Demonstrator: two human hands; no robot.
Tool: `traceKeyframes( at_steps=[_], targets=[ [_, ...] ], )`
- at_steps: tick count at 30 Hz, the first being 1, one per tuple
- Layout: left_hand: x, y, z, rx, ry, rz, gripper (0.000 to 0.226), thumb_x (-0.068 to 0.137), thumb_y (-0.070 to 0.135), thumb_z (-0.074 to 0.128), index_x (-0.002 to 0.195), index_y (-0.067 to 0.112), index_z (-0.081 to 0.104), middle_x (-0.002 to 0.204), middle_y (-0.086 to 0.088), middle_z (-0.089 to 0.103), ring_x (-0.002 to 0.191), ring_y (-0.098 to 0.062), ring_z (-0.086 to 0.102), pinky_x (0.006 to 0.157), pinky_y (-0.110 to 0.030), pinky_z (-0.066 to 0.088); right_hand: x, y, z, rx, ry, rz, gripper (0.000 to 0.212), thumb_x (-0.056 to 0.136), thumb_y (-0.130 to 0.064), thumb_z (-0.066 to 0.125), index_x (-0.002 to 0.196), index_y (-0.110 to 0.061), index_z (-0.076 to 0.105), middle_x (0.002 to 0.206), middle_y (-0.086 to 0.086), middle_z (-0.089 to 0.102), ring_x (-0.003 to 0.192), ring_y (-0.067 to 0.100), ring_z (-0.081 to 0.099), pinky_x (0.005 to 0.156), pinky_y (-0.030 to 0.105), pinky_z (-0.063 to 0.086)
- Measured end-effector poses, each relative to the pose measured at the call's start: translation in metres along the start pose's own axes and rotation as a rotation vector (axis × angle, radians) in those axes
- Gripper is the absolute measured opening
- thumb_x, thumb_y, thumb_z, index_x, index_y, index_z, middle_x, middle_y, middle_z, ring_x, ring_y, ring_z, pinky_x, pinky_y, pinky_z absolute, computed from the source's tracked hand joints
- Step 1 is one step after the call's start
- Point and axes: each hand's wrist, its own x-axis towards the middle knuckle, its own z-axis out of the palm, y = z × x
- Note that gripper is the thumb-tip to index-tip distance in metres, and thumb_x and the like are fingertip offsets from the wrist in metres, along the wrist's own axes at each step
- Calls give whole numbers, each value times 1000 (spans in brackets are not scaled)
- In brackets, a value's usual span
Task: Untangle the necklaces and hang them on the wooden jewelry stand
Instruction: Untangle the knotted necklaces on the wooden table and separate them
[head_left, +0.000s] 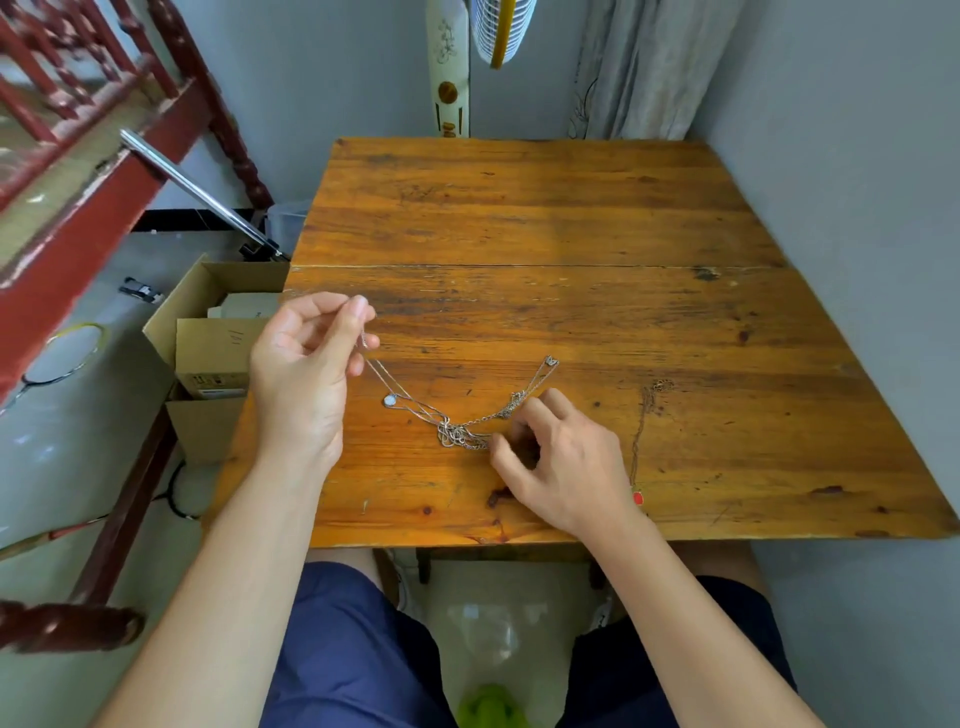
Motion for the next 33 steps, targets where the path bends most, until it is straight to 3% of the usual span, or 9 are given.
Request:
traceKeyframes(
  at_steps=[2,4,6,10,16,25,29,31,33],
  targets=[
    [-3,5,6,-12,-25,16,12,89,12,70,99,9,63,89,-7,70,68,-14,62,56,-22,45,3,-6,5,16,48,-35,27,90,-51,60,97,-25,67,88,-8,52,70,7,47,53,23,37],
    [-7,10,11,-27,-37,23,12,90,12,70,99,9,63,90,-7,71,68,-14,63,57,-22,46,8,-14,11,26,19,-70,41,93,-54,56,118,-24,67,99,-3,54,86,14,55,66,28,46],
    [-9,12,15,-29,-55,30,14,90,12,70,101,7,63,91,-8,71,69,-14,63,58,-23,47,12,-22,16,-2,-20,-91,44,95,-57,52,124,-27,66,106,-1,55,95,17,54,75,33,47],
    [-11,16,15,-71,-55,54,16,90,10,69,103,4,62,90,-8,70,73,-18,65,61,-25,50,9,-18,20,-49,2,-142,26,96,-45,59,105,-27,75,98,-3,60,89,18,54,71,36,48],
    [-7,16,10,-134,62,57,15,88,9,71,99,9,61,88,-7,70,77,-17,68,62,-24,49,-5,12,0,-6,66,16,26,89,-42,60,90,-20,74,90,-3,60,84,18,53,70,33,49],
    [-9,26,31,-86,-34,32,14,84,12,77,91,14,64,86,-4,73,65,-10,58,56,-20,42,-13,22,-15,-49,-9,15,33,86,-58,59,86,-28,72,93,-8,57,89,15,53,72,32,50],
    [-12,32,40,-47,-112,33,15,83,15,77,93,13,66,83,0,73,63,-9,55,57,-19,44,-7,5,-16,-18,-51,54,48,87,-65,54,119,-30,65,104,-6,56,102,16,53,83,34,50],
    [-13,32,43,-34,-142,31,17,82,17,79,93,14,66,82,-2,70,63,-11,53,57,-20,44,3,-8,-14,127,-115,32,58,90,-66,51,138,-33,53,117,-5,57,111,14,52,91,35,48],
    [-16,35,47,-34,-184,30,16,81,19,79,91,16,67,82,-4,68,61,-12,51,57,-20,42,12,-21,-14,314,-182,27,61,91,-65,52,145,-35,46,125,-5,56,119,13,50,96,35,46]
  ],
)
